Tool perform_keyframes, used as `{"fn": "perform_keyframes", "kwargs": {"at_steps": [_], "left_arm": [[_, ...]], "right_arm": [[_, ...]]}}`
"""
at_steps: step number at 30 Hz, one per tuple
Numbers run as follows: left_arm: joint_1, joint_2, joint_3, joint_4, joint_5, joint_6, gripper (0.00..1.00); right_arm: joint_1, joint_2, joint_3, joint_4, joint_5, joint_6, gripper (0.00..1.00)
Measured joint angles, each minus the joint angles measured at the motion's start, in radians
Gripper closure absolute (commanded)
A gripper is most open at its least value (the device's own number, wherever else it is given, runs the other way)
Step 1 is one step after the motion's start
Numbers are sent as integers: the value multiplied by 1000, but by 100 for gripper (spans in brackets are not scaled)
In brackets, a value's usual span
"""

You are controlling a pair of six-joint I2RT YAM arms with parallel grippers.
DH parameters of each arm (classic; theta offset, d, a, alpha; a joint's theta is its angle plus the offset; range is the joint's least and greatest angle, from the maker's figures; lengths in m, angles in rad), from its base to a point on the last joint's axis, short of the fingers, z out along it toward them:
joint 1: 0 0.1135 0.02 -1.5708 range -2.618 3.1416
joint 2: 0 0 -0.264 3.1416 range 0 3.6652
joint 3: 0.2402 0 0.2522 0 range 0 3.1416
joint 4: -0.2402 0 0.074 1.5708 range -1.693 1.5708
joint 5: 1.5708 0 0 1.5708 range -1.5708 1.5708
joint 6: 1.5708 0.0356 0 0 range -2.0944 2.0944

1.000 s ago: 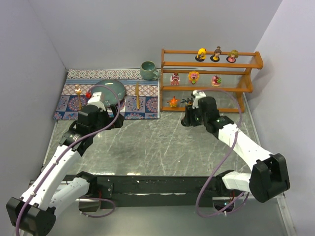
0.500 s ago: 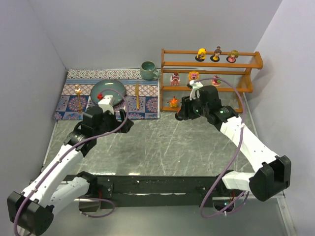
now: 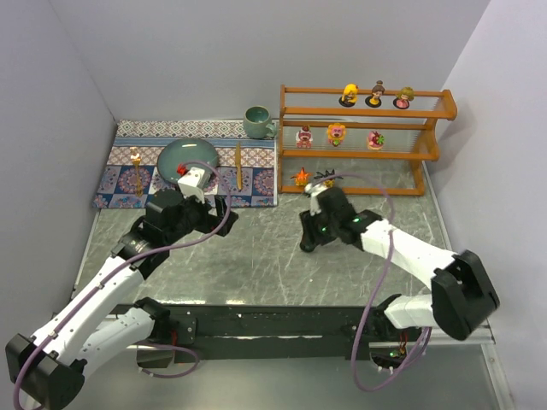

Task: Place and organize the plastic toys onto the shelf

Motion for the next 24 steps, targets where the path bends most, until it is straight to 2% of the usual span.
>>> {"fn": "perform_keyframes", "kwargs": {"at_steps": [5, 16, 22, 23, 24], "left_arm": [[0, -9, 0, 0, -52, 3, 3], [0, -11, 0, 0, -106, 2, 3], [0, -11, 0, -1, -106, 2, 3], [0, -11, 0, -1, -106, 2, 3], [0, -11, 0, -1, -106, 2, 3]], "right_arm": [[113, 86, -8, 51, 54, 18, 81], [250, 182, -8, 235, 140, 49, 79], [280, 208, -9, 283, 174, 55, 57], [282, 208, -9, 286, 181, 56, 48], [285, 208, -10, 291, 191, 60, 43]]}}
